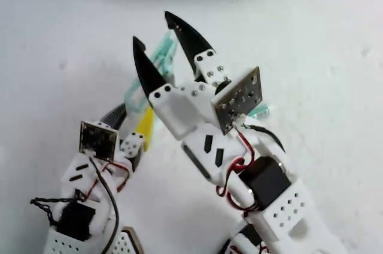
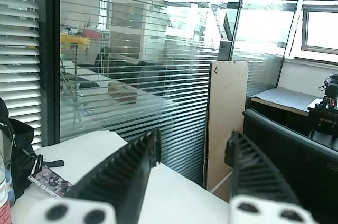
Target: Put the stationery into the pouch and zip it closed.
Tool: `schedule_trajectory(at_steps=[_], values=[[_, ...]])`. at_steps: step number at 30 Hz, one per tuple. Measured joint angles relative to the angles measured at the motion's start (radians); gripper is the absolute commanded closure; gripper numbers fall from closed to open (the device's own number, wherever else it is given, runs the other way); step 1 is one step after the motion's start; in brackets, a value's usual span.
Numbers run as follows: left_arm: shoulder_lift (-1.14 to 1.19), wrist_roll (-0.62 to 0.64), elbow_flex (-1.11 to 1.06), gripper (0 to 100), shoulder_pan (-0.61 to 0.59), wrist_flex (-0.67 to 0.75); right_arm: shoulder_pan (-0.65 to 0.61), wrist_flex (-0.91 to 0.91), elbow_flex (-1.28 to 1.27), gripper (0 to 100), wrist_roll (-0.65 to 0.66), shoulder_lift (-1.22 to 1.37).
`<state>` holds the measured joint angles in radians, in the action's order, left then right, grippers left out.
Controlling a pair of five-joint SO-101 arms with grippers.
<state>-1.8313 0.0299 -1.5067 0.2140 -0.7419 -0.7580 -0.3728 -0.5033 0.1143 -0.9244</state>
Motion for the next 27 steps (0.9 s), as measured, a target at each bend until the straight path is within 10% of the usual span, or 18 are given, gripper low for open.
schedule_trajectory(at_steps=[12, 27], values=[[0.0, 0.0, 0.0, 84, 0.0, 0.0, 0.226, -0.155, 0.002, 84.7, -0.002, -0.18], [0.0, 0.0, 0.0, 84, -0.034, 0.0, 0.511, -0.345, 0.0, 84.7, -0.338, 0.405]])
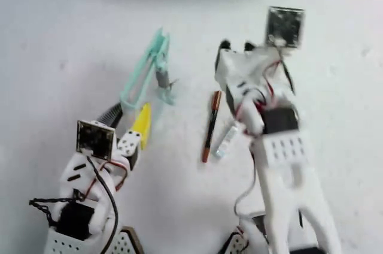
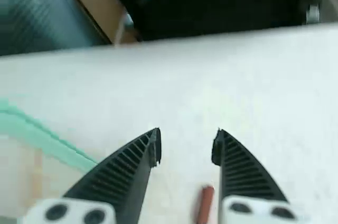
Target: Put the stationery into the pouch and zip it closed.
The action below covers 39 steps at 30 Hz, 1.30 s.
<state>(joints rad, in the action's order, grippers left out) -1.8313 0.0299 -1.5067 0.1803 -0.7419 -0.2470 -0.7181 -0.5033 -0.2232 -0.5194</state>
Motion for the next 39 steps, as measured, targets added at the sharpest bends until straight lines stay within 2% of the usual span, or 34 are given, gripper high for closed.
schedule_trajectory(at_steps=[7, 14, 39], values=[[0.0, 0.0, 0.0, 84, 0.0, 0.0, -0.002, 0.0, 0.005, 84.7, -0.003, 0.256], [0.0, 0.0, 0.0, 85, 0.0, 0.0, -0.002, 0.0, 0.046, 84.9, -0.003, 0.382], [0.0, 0.0, -0.002, 85, -0.018, 0.0, -0.046, 0.0, 0.037, 85.0, -0.003, 0.408]])
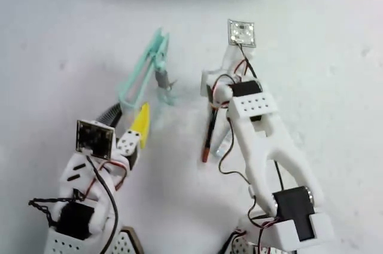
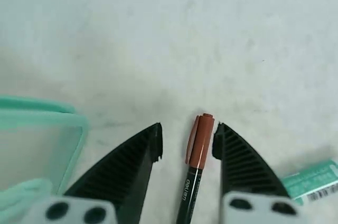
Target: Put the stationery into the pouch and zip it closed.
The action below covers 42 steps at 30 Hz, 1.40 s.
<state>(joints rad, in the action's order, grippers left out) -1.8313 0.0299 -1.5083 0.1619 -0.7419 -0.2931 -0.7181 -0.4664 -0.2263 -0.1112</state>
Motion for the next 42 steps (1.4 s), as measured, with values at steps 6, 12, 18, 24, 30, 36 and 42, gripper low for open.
schedule_trajectory(at_steps=[6, 12, 18, 24, 30, 36, 42], values=[[0.0, 0.002, 0.0, 85, -0.038, 0.0, -0.002, 0.0, 0.0, 84.8, 0.0, 0.052], [0.0, 0.002, 0.0, 85, -0.038, 0.0, -0.002, 0.0, 0.063, 84.9, 0.0, 0.21], [0.0, 0.002, 0.0, 85, -0.038, 0.0, 0.0, 0.0, 0.18, 85.0, -0.002, 0.379], [0.0, 0.002, 0.0, 85, -0.038, 0.0, -0.002, -0.014, 0.261, 85.1, -0.003, 0.474], [0.0, 0.002, 0.0, 85, -0.038, 0.0, -0.002, -0.153, 0.4, 87.0, -0.003, 0.56], [0.0, 0.002, 0.0, 85, -0.038, 0.0, 0.008, -0.331, 0.626, 98.1, 0.029, 0.698], [0.0, 0.002, 0.0, 85, -0.038, 0.0, 0.008, -0.45, 0.792, 98.1, 0.112, 0.796]])
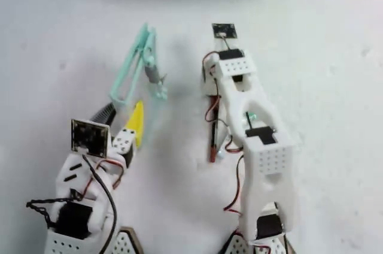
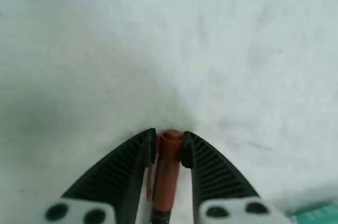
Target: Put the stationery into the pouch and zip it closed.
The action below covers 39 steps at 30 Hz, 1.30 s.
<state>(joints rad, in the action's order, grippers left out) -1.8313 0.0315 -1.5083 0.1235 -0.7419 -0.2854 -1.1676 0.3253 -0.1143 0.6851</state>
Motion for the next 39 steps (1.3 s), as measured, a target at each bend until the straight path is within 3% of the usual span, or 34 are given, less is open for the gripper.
schedule_trajectory(at_steps=[39], values=[[0.0, 0.0, -0.009, 84, 0.028, 0.0, 0.0, -0.1, 0.026, 98.1, 0.003, -0.049]])
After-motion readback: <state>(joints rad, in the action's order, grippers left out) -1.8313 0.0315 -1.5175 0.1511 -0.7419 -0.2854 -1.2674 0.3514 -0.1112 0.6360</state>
